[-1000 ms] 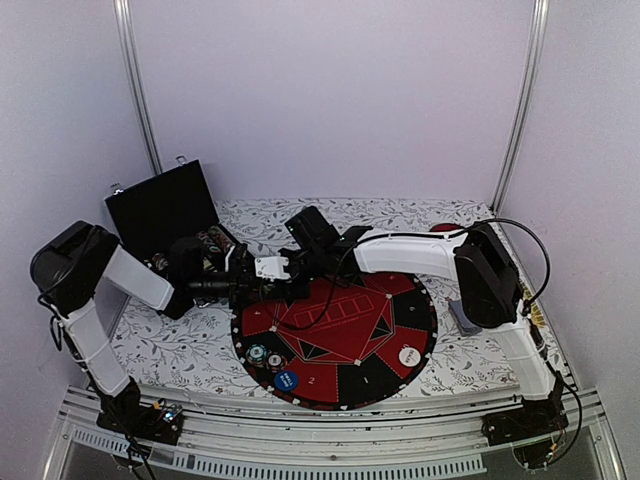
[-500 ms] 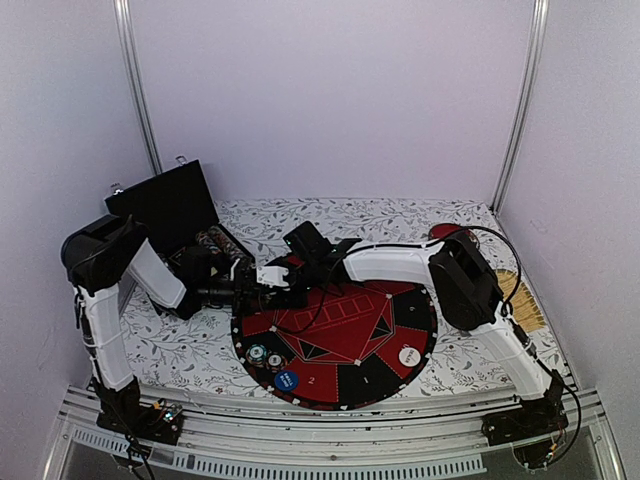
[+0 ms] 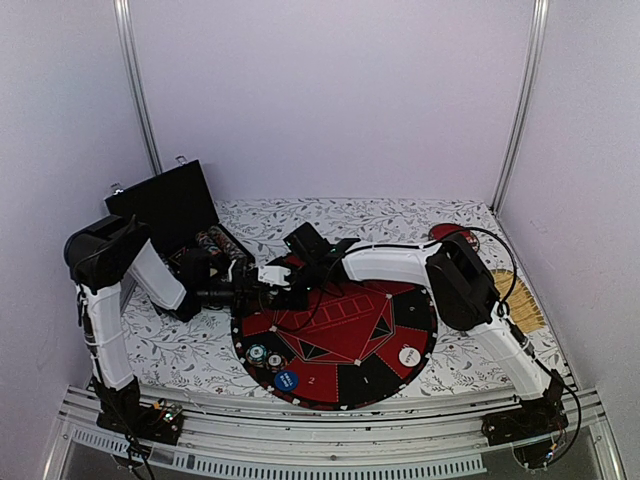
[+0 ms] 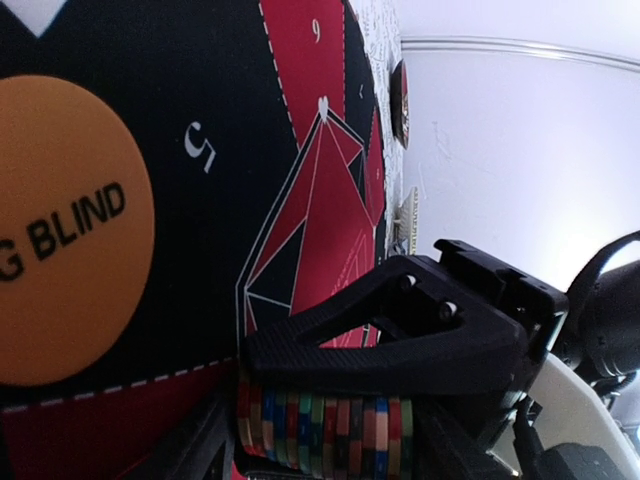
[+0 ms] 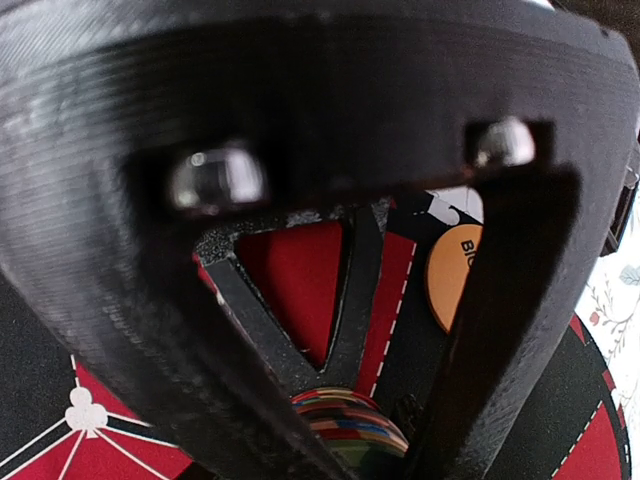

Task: Distribute texas hold em gaming equipment
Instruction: Pass from the left arm to the right

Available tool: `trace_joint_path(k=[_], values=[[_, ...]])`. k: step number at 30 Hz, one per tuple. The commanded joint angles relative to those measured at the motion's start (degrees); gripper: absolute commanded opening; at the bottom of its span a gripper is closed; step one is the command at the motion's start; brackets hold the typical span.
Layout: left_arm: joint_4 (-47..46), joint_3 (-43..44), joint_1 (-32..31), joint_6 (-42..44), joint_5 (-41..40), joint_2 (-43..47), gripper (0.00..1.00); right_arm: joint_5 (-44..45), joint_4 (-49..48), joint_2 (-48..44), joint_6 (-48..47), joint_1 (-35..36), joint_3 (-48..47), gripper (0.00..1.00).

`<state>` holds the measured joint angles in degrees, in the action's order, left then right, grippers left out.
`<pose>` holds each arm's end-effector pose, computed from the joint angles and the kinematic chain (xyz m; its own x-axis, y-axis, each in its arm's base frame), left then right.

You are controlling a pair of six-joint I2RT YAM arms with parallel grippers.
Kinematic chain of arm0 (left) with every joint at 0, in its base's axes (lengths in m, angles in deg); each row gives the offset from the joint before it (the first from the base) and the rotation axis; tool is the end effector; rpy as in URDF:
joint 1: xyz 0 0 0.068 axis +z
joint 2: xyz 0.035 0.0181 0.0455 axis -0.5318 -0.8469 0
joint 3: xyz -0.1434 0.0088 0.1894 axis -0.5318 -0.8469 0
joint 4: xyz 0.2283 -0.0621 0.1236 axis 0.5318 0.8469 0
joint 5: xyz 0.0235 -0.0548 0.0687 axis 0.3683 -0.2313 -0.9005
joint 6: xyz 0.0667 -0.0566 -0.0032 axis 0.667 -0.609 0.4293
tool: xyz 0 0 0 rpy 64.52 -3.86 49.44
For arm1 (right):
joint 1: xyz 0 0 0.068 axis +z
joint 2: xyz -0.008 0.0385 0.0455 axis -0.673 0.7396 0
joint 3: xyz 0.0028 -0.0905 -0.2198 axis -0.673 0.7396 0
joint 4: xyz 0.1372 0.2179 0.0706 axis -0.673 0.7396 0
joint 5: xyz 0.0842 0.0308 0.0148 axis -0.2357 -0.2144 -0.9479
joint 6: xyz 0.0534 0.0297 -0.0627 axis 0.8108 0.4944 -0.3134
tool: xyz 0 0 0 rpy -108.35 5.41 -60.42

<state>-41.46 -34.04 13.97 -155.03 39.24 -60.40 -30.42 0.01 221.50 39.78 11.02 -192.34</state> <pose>0.3047 -0.1610 0.0241 -0.9442 -0.3233 -0.0622 -0.0422 0.3061 -0.9511 0.3129 0.4646 0.0712 0.2519 -0.6948 -0.6737 -0.9623 -0.1062 -0.2503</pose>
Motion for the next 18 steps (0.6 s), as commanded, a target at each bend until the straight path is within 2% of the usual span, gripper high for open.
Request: trace_joint_path(k=[1, 7, 18], values=[[-0.2, -0.8, 1.7, 0.3, -3.9, 0.4, 0.60, 0.7, 3.4, 2.1, 0.2, -0.2, -2.2, 0.01], [-0.8, -2.8, 2.4, -0.1, -4.1, 3.0, 0.61, 1.9, 4.8, 4.0, -0.2, -0.5, -5.3, 0.01], [4.6, -4.8, 4.3, 3.5, -5.0, 10.8, 0.62, 5.9, 6.1, 7.9, 0.9, -1.3, -11.0, 0.01]])
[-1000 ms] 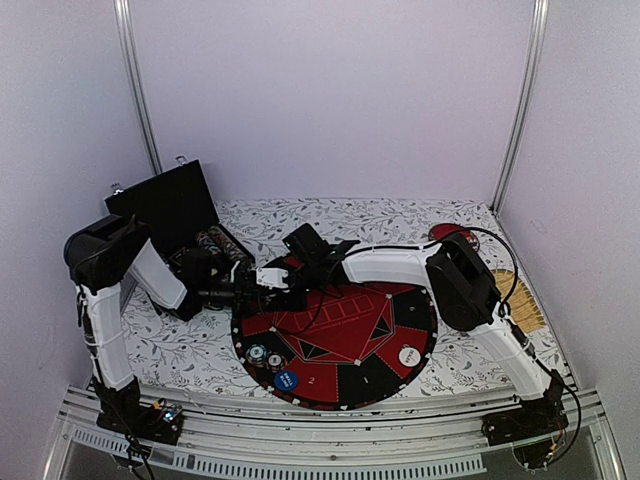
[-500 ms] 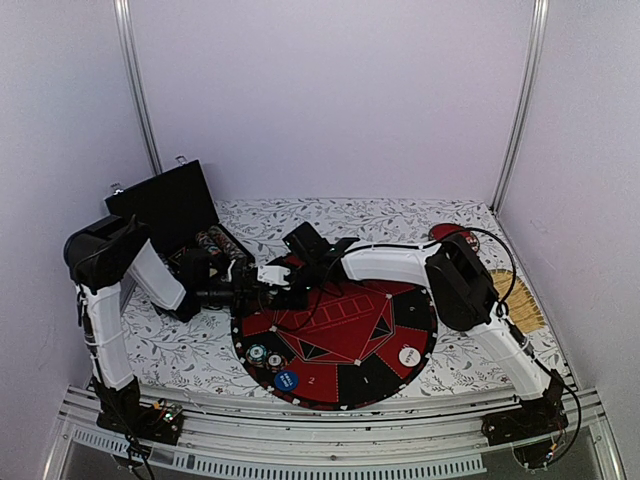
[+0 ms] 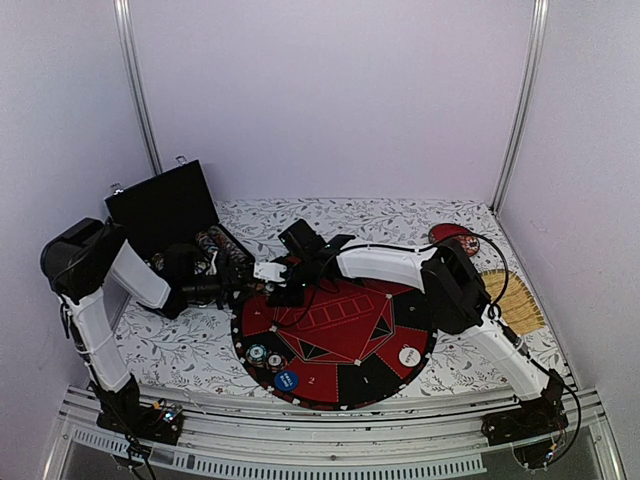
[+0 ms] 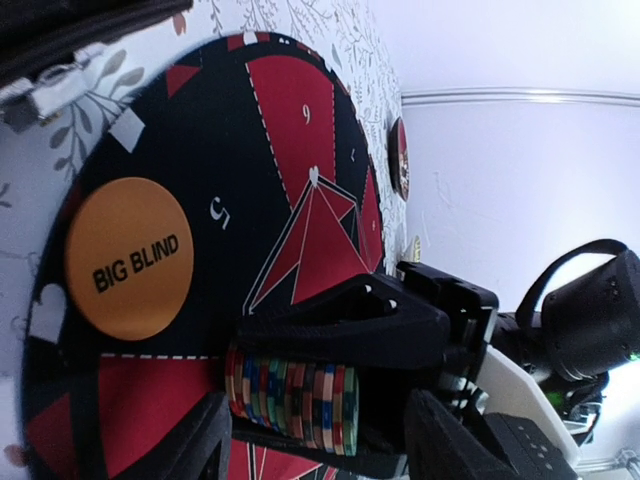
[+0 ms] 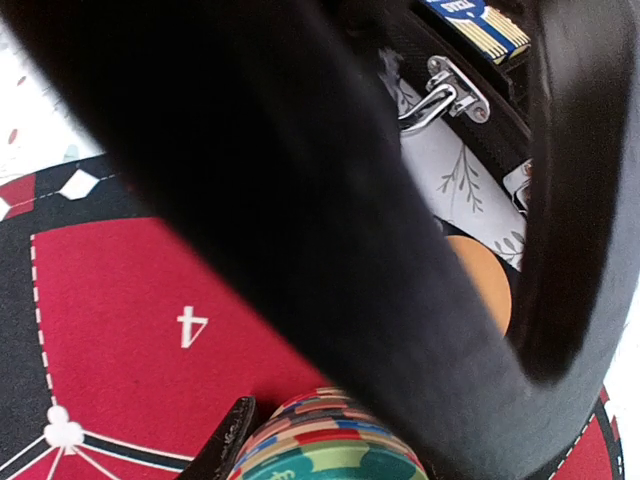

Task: Distribute texas hold em gaming equipment
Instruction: Pass from the left arm to the right, then place the poker chips pile in the big blind area.

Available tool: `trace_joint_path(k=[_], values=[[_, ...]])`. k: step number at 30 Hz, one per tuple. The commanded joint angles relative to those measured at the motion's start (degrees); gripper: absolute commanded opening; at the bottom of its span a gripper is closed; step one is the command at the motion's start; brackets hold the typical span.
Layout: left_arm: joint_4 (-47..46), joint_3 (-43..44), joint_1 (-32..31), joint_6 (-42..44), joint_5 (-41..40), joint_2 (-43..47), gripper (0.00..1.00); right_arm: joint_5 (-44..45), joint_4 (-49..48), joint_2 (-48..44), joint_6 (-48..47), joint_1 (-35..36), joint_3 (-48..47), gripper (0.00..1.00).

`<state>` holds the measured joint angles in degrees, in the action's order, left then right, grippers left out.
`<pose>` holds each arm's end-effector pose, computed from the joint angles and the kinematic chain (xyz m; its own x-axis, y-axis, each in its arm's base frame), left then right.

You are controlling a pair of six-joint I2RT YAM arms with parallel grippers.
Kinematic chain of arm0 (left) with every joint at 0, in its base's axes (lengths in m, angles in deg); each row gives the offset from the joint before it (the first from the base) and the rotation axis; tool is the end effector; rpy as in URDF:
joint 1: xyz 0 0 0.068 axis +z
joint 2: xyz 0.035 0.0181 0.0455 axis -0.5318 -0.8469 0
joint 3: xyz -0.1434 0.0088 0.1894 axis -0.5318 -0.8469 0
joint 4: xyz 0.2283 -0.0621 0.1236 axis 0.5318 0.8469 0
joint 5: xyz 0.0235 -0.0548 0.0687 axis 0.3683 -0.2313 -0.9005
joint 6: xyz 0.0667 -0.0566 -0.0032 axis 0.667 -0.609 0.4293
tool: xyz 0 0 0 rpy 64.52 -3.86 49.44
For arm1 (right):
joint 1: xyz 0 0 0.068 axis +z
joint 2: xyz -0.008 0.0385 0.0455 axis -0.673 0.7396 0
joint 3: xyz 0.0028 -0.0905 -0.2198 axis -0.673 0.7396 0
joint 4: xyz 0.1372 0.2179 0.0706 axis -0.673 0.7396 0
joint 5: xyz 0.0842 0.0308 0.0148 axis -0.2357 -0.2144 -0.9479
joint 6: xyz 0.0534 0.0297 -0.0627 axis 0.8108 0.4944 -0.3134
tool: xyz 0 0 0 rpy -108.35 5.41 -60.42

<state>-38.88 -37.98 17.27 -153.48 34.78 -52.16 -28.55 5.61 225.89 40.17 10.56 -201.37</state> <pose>0.3075 -0.1373 0.0468 -0.8933 -0.4294 -0.1326 -0.0215 0.3356 -0.9417 0.3256 0.4700 0.0745 0.2305 -0.7212 -0.6533 -0.9644 -0.0797 -0.2522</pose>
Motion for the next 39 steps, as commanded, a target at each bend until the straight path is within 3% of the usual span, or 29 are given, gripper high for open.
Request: trace_joint_path(k=[1, 13, 29, 39], values=[[2.7, -0.8, 1.2, 2.5, -0.7, 3.2, 0.62, 4.4, 0.6, 3.9, 0.4, -1.0, -2.5, 0.01], [16.0, -0.6, 2.2, 10.3, -5.3, 13.0, 0.62, 8.0, 1.2, 6.0, -1.8, -1.4, -4.4, 0.01], [29.6, 1.5, 6.2, 19.1, -11.3, 19.0, 0.63, 8.7, 3.3, 6.7, -3.8, -1.2, -3.9, 0.02], [29.8, 1.3, 7.0, 19.6, -10.8, 19.3, 0.63, 10.0, 3.6, 7.2, -4.7, -1.1, -3.8, 0.12]])
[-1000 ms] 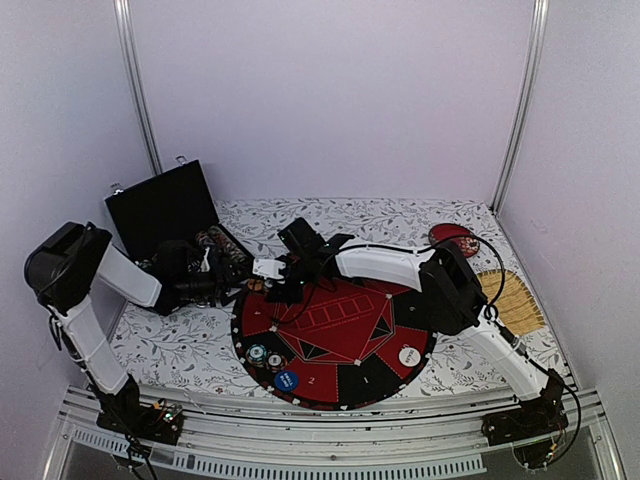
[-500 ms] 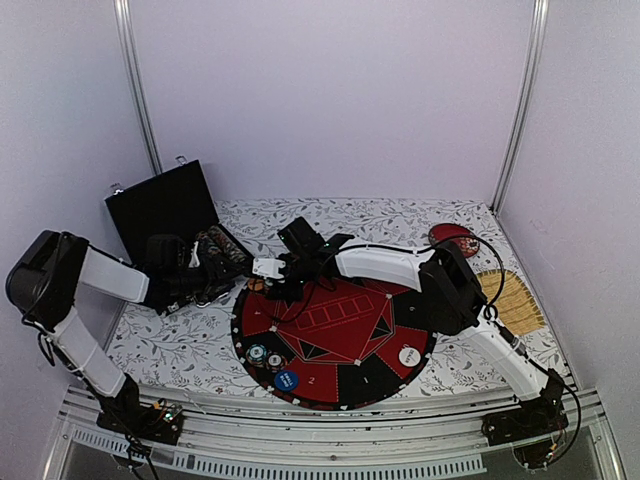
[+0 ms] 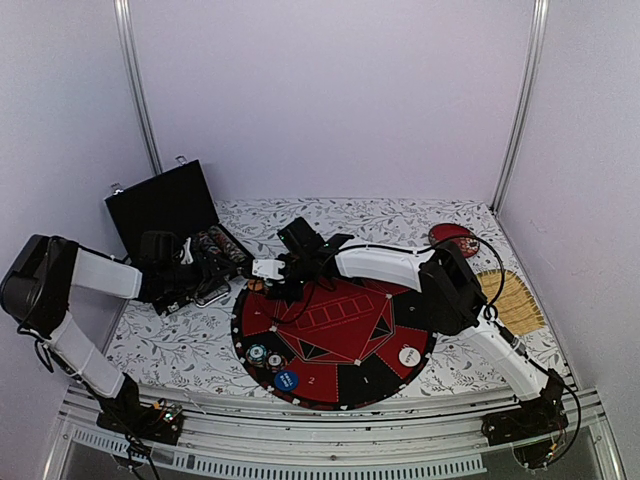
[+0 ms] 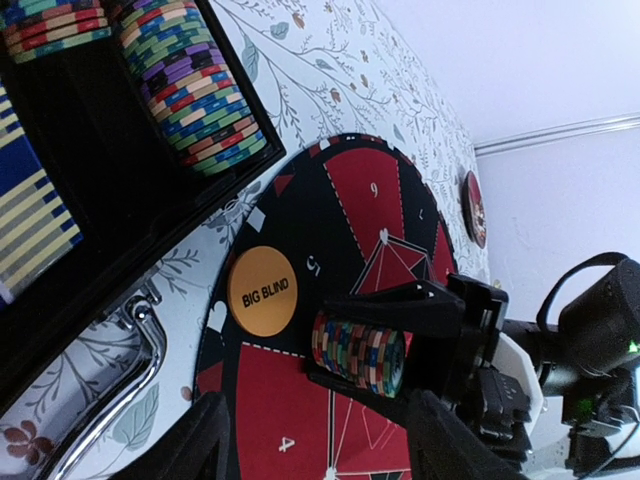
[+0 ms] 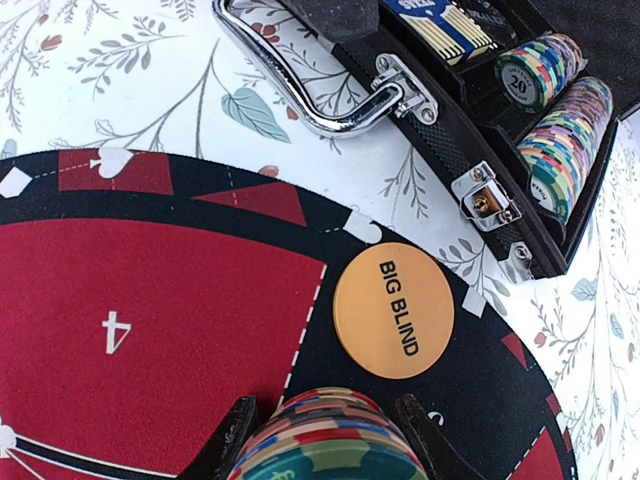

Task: Distribute texas hold em gaming equipment
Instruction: Place the poker chips pile in the big blind area.

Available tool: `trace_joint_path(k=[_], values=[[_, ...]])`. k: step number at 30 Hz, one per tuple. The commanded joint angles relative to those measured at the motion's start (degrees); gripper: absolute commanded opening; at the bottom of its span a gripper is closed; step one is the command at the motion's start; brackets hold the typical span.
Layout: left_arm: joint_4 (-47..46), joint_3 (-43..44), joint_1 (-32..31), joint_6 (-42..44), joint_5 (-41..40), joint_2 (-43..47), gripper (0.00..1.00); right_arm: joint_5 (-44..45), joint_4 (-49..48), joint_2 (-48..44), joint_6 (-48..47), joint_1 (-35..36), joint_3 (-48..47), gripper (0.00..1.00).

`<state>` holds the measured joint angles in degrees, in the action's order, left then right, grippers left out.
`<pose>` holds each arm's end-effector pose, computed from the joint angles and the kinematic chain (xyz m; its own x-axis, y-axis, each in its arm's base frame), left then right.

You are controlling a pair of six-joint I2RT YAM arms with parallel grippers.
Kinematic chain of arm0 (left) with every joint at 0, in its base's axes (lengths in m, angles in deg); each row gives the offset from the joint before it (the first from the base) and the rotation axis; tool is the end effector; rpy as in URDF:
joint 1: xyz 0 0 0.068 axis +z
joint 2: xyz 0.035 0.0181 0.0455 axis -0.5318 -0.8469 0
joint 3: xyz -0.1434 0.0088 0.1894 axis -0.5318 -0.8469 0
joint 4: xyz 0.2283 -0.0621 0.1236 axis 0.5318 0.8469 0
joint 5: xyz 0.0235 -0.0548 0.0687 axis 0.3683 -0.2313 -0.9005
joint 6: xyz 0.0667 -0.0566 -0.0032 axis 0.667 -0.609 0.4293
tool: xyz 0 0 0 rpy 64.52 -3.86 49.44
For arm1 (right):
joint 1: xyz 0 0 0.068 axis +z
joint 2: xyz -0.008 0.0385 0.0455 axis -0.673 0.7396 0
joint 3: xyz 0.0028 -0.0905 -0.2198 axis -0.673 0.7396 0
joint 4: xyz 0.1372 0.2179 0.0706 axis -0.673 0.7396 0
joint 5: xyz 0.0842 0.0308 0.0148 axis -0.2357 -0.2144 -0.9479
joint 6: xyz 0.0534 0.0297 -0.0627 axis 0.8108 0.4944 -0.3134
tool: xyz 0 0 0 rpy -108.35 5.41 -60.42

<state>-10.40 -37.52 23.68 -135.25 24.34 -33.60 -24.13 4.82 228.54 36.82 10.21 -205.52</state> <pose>0.3138 -0.0900 0.0874 -0.8044 -0.4803 -0.3496 -0.0026 0.5913 -0.8065 0.3400 0.4735 0.0747 0.2878 -0.7337 -0.6155 -0.9323 -0.0679 -0.3551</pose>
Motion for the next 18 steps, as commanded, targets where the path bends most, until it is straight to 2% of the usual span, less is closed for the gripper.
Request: trace_joint_path(k=[1, 5, 9, 12, 18], values=[[1.4, 0.9, 0.7, 1.4, -0.4, 0.8, 0.63, 5.7, 4.3, 4.6, -1.3, -0.7, 0.4, 0.15], [1.5, 0.9, 0.8, 1.6, -0.3, 0.8, 0.63, 6.5, 4.1, 4.3, -1.2, -0.7, 0.4, 0.25], [1.3, 1.0, 0.8, 1.6, 0.1, 0.8, 0.63, 6.3, 4.1, 4.3, -1.3, -0.7, 0.3, 0.27], [1.5, 1.0, 0.9, 1.7, 0.4, 1.0, 0.63, 5.6, 6.0, 3.9, -1.7, -0.6, 0.3, 0.20], [1.7, 0.8, 1.0, 2.2, 0.2, 1.3, 0.63, 3.7, 12.8, 3.0, 0.3, -0.5, -1.3, 0.15]])
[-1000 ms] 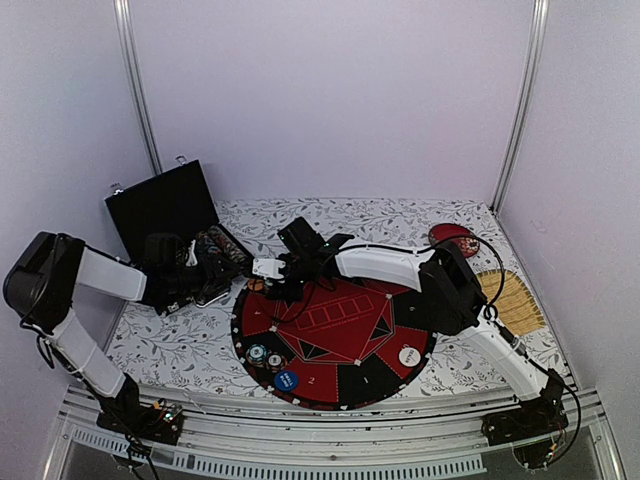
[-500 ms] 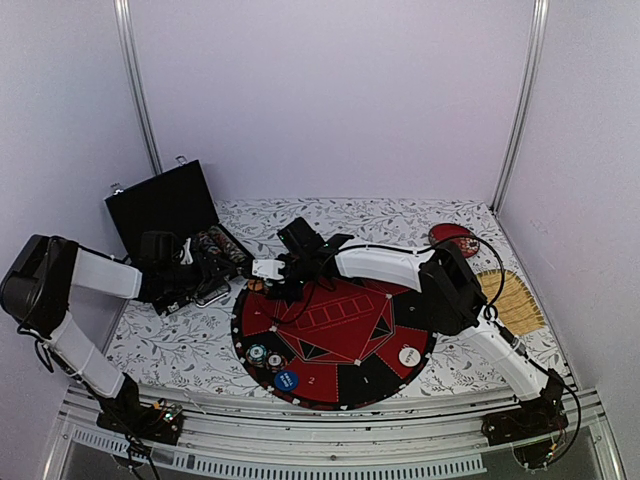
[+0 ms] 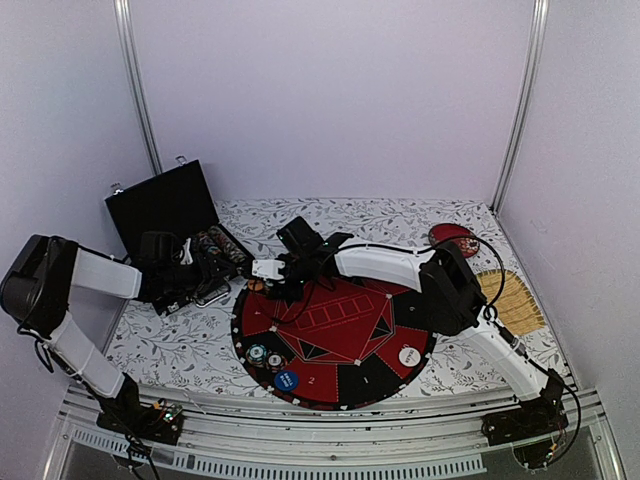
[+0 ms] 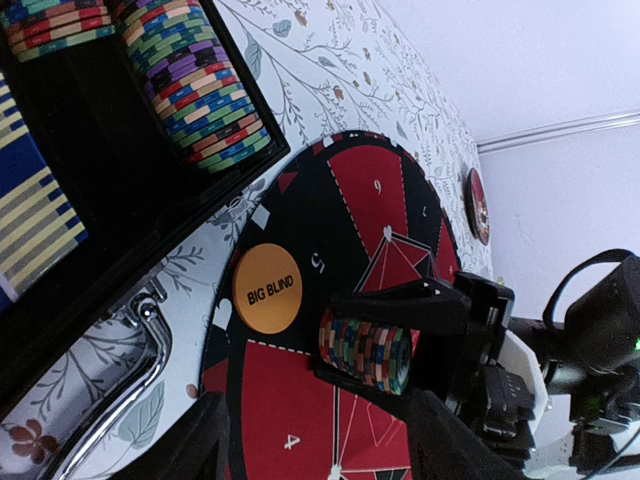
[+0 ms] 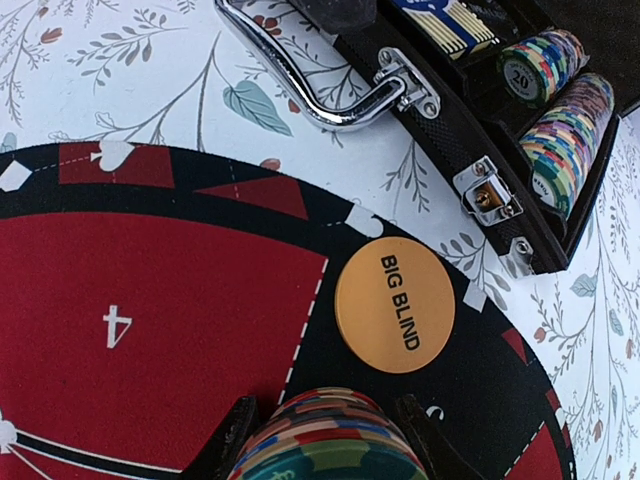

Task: Distribute texas hold em gaming equipment
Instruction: Place the poker chips pile in the big blind area.

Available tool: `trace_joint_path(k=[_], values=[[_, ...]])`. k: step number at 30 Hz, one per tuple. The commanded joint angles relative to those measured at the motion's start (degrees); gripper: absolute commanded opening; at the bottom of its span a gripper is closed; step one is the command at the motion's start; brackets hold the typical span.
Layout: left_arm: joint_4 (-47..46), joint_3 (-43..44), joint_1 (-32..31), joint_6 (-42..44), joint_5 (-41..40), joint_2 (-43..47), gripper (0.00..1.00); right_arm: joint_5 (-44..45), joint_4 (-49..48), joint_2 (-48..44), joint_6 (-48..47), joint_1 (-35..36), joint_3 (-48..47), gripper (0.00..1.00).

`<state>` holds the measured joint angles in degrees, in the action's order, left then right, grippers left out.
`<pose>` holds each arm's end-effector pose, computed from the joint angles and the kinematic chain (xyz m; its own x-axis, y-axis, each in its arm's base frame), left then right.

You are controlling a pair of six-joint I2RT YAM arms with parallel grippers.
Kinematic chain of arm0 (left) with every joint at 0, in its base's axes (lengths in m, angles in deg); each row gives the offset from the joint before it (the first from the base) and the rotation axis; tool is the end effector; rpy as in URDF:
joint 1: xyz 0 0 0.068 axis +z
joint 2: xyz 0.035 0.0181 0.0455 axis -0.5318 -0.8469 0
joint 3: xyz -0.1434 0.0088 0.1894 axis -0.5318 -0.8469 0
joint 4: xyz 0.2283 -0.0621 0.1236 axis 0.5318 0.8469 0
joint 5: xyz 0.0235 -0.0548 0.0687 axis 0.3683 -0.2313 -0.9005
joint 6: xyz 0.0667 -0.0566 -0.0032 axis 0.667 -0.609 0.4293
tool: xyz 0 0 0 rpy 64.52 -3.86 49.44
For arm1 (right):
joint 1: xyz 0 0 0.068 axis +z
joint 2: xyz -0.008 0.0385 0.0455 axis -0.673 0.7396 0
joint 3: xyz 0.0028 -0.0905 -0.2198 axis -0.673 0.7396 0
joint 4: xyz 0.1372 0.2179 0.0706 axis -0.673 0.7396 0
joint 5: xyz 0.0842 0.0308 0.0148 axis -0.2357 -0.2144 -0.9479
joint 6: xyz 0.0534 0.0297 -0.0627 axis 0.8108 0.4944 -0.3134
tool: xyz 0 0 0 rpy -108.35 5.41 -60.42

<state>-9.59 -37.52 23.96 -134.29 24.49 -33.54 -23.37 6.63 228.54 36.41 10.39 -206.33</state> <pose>0.3131 -0.0884 0.0862 -0.8078 -0.4724 -0.3526 -0.0013 0.5996 -0.8003 0.3385 0.4729 0.0763 0.2884 -0.7469 -0.5991 -0.9317 -0.0747 -0.3554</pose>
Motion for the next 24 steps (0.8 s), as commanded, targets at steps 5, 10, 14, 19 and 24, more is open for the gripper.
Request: trace_joint_path(k=[5, 10, 14, 19, 24], values=[[0.7, 1.0, 0.7, 1.0, 0.3, 1.0, 0.63, 4.1, 12.6, 4.7, 4.0, -0.4, -2.4, 0.14], [0.9, 0.7, 0.8, 1.2, 0.2, 1.5, 0.63, 4.2, 11.1, 5.4, 4.2, 0.1, -2.8, 0.15], [1.1, 0.7, 0.8, 1.3, 0.3, 1.6, 0.64, 4.1, 10.8, 6.3, 4.7, 0.4, -3.4, 0.18], [1.2, 0.8, 0.9, 1.4, 0.3, 1.9, 0.64, 4.5, 10.7, 6.9, 5.1, 0.5, -3.3, 0.29], [1.3, 1.0, 1.0, 1.5, 0.4, 1.8, 0.64, 4.4, 9.9, 7.0, 5.1, 0.7, -3.3, 0.35]])
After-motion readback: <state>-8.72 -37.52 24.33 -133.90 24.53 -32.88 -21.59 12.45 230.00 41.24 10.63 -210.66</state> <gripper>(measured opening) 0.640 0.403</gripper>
